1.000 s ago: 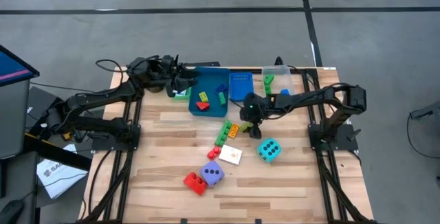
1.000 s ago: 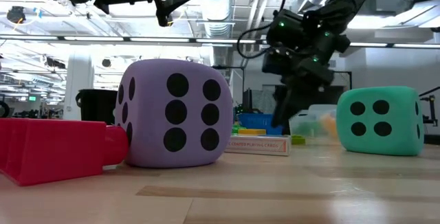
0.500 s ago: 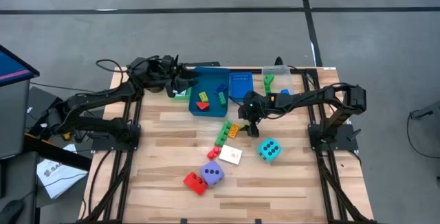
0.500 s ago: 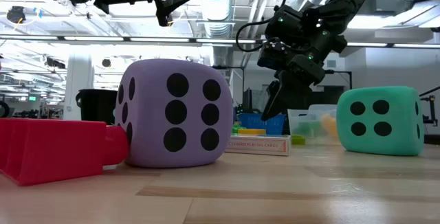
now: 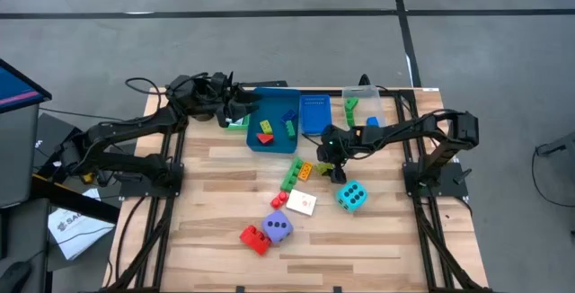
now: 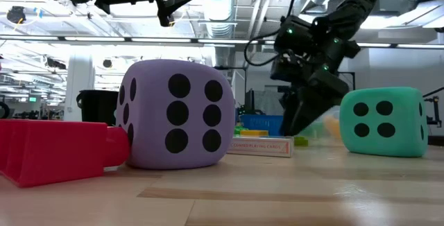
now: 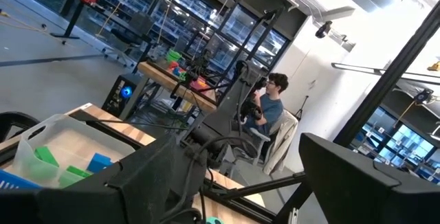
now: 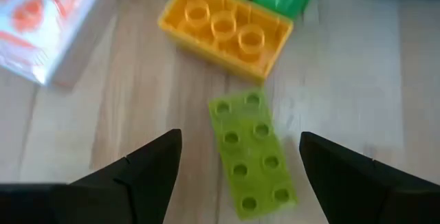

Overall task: Pick & Place Toys
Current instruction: Put the small light green game piece into the dark blue bin

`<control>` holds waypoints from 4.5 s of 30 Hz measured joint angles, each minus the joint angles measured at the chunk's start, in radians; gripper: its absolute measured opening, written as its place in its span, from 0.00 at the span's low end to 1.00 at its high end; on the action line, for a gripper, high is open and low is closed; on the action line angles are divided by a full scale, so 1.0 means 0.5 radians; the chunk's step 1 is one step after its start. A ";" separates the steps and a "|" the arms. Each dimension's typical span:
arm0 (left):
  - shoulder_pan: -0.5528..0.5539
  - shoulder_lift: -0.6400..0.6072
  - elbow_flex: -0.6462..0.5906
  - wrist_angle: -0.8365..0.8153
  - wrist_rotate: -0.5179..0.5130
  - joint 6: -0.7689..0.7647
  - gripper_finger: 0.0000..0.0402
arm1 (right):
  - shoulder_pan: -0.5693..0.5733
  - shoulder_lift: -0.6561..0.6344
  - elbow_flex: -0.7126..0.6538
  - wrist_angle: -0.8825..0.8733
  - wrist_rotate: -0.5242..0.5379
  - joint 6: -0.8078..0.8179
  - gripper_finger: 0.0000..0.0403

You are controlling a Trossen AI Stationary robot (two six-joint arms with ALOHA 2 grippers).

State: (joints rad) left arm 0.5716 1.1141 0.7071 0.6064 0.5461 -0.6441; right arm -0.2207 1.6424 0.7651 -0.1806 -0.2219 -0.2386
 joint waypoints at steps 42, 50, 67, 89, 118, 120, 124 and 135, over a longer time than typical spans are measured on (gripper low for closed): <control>0.000 0.000 0.000 -0.002 0.001 -0.045 0.75 | 0.060 0.155 0.210 -0.337 0.105 0.361 0.32; -0.001 0.001 0.000 -0.002 0.087 -0.100 0.75 | 0.063 0.019 0.564 -0.629 0.214 0.613 0.32; -0.002 0.001 0.000 -0.021 0.119 -0.131 0.75 | 0.126 -0.261 1.350 -1.170 1.022 0.799 0.32; -0.094 0.001 0.001 -0.379 0.085 -1.281 0.75 | 0.264 0.313 2.144 -1.210 0.856 0.466 0.32; -0.241 0.012 0.001 -0.675 -0.135 -1.219 0.75 | 0.256 0.588 2.681 -1.503 0.646 0.351 0.32; -0.253 0.012 0.001 -0.675 -0.136 -1.219 0.75 | 0.256 0.588 2.681 -1.490 0.645 0.351 0.32; -0.272 0.012 0.001 -0.670 -0.135 -1.219 0.75 | 0.250 0.588 2.679 -1.446 0.641 0.351 0.32; -0.272 0.011 0.002 -0.666 -0.143 -1.219 0.73 | 0.256 0.588 2.679 -1.409 0.599 0.354 0.32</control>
State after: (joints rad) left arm 0.4358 1.1198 0.7082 0.2733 0.4747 -1.2537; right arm -0.0929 1.9366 2.1044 -0.8852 0.0776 -0.0615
